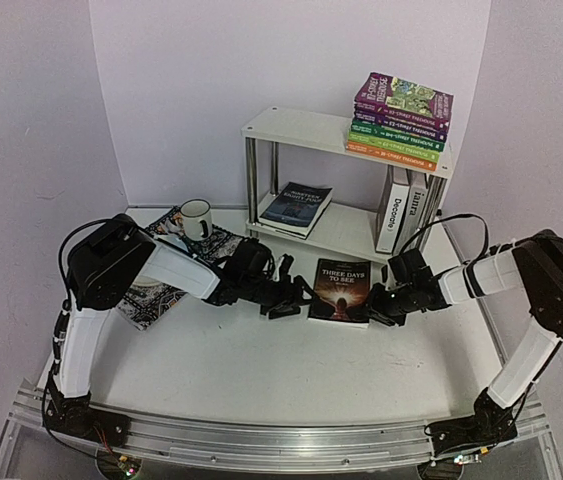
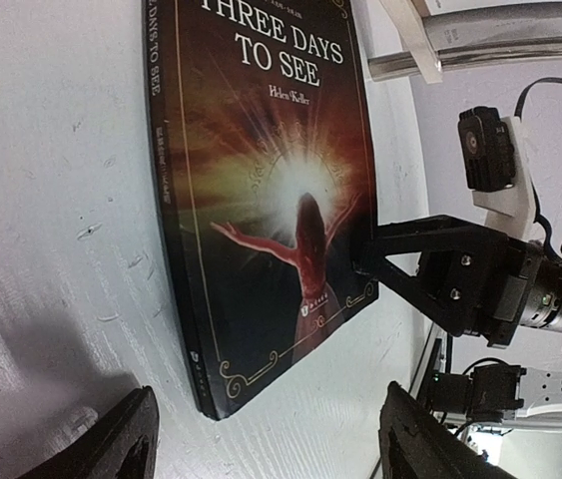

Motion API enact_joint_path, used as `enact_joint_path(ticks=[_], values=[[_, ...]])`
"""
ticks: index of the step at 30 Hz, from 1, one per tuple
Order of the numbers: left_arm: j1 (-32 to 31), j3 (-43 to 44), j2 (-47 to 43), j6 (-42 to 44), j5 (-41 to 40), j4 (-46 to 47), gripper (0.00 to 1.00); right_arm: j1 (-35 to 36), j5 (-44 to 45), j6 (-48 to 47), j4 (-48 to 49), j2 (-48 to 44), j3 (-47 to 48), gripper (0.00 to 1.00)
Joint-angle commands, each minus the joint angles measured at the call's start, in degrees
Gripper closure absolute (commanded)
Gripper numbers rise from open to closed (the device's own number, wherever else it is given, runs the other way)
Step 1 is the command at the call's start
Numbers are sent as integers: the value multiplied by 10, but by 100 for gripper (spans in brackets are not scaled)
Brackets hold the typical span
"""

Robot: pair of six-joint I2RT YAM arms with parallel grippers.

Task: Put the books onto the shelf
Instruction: Adjust the book at the center of the board.

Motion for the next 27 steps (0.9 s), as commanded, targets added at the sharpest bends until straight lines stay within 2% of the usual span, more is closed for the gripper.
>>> enact_joint_path(ticks=[1,6,12,19,27], values=[[-3,31,16,-15,24,25,24,3,-23,-11,-14,16,10,72],[-3,34,23,-27,36,35,24,3,-40,-22,-15,25,12,81],[-3,28,21,-60,72,71,27,3,-61,-21,-14,23,4,99],[-3,-1,-6,-111,105,137,31,3,-89,-13,-14,-8,-17,100],[-3,-44,-18,-188,141,248,41,3,-124,-9,-13,-24,-36,100]])
